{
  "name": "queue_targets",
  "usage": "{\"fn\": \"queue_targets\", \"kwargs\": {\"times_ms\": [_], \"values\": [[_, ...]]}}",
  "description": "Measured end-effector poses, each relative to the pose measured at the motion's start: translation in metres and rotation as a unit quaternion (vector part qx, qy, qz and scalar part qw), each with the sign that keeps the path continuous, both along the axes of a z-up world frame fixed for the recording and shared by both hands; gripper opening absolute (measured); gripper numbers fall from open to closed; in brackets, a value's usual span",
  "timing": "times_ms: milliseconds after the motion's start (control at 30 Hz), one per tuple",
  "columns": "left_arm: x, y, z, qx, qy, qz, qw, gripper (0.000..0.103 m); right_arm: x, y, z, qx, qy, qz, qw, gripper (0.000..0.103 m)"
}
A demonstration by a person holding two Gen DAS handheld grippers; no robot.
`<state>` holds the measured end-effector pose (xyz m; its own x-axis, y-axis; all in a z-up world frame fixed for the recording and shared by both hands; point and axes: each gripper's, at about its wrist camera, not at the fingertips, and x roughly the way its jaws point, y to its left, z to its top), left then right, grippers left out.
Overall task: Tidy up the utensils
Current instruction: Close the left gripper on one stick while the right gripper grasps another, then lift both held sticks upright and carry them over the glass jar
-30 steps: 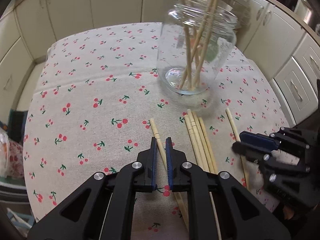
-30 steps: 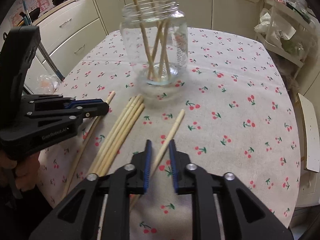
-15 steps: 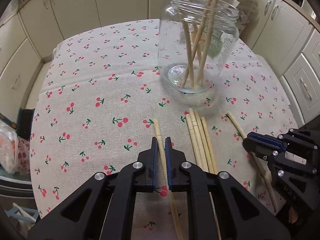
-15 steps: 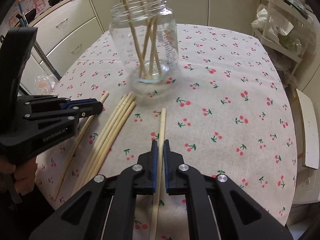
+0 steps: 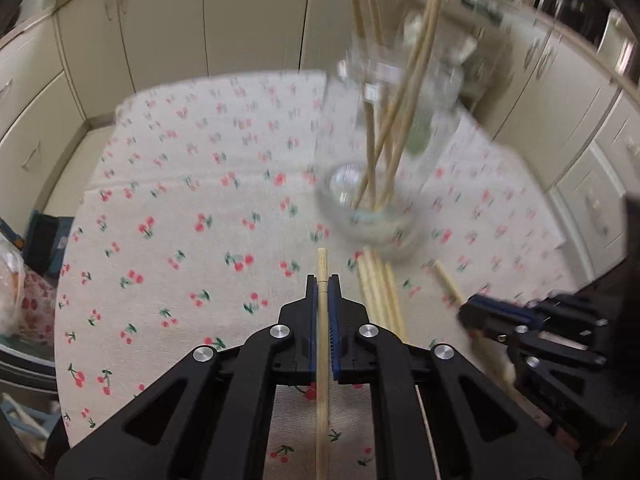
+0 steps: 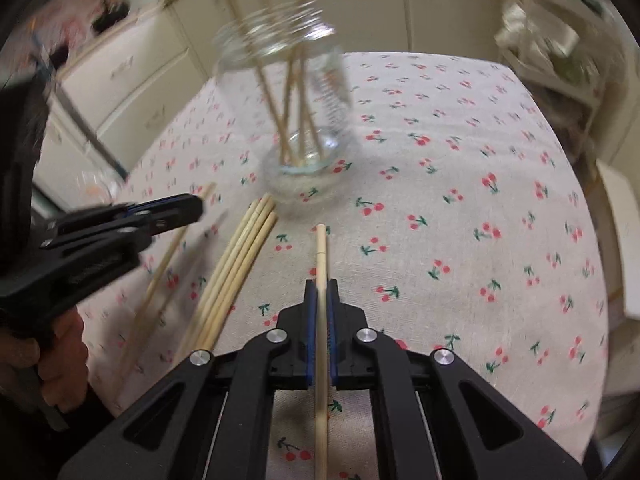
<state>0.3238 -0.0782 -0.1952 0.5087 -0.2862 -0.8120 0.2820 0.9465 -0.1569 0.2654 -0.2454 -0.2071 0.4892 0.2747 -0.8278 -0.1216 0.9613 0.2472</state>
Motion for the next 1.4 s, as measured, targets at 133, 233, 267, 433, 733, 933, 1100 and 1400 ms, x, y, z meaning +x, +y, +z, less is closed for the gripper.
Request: {"fn": "queue_targets", "kwargs": {"times_ms": [133, 233, 267, 433, 733, 933, 1100, 1400], "values": [[-0.007, 0.014, 0.028, -0.050, -0.046, 0.017, 0.9975, 0.005, -0.004, -0.017, -0.005, 0.051, -0.004, -0.039, 0.998, 0.006], [-0.010, 0.020, 0.056, -0.079, -0.092, 0.029, 0.9922, 0.005, -0.008, -0.022, -0.007, 0.072, -0.012, -0.051, 0.996, 0.006], [-0.008, 0.023, 0.061, -0.086, -0.104, 0.031, 0.9904, 0.005, -0.010, -0.023, -0.008, 0.076, -0.015, -0.053, 0.996, 0.006], [-0.014, 0.021, 0.109, -0.119, -0.190, 0.044, 0.9734, 0.005, -0.013, -0.027, -0.010, 0.106, -0.031, -0.064, 0.992, 0.006], [0.003, 0.011, 0.172, -0.177, -0.277, 0.076, 0.9412, 0.005, -0.016, -0.038, -0.016, 0.136, -0.038, -0.076, 0.987, 0.006], [0.029, -0.002, 0.181, -0.182, -0.307, 0.106, 0.9280, 0.005, -0.016, -0.044, -0.018, 0.158, -0.041, -0.080, 0.983, 0.006], [0.050, -0.012, 0.174, -0.176, -0.324, 0.131, 0.9202, 0.005, -0.017, -0.046, -0.020, 0.168, -0.038, -0.078, 0.982, 0.006], [0.060, -0.024, 0.172, -0.167, -0.377, 0.164, 0.8962, 0.005, -0.016, -0.044, -0.019, 0.167, -0.042, -0.070, 0.983, 0.006]]}}
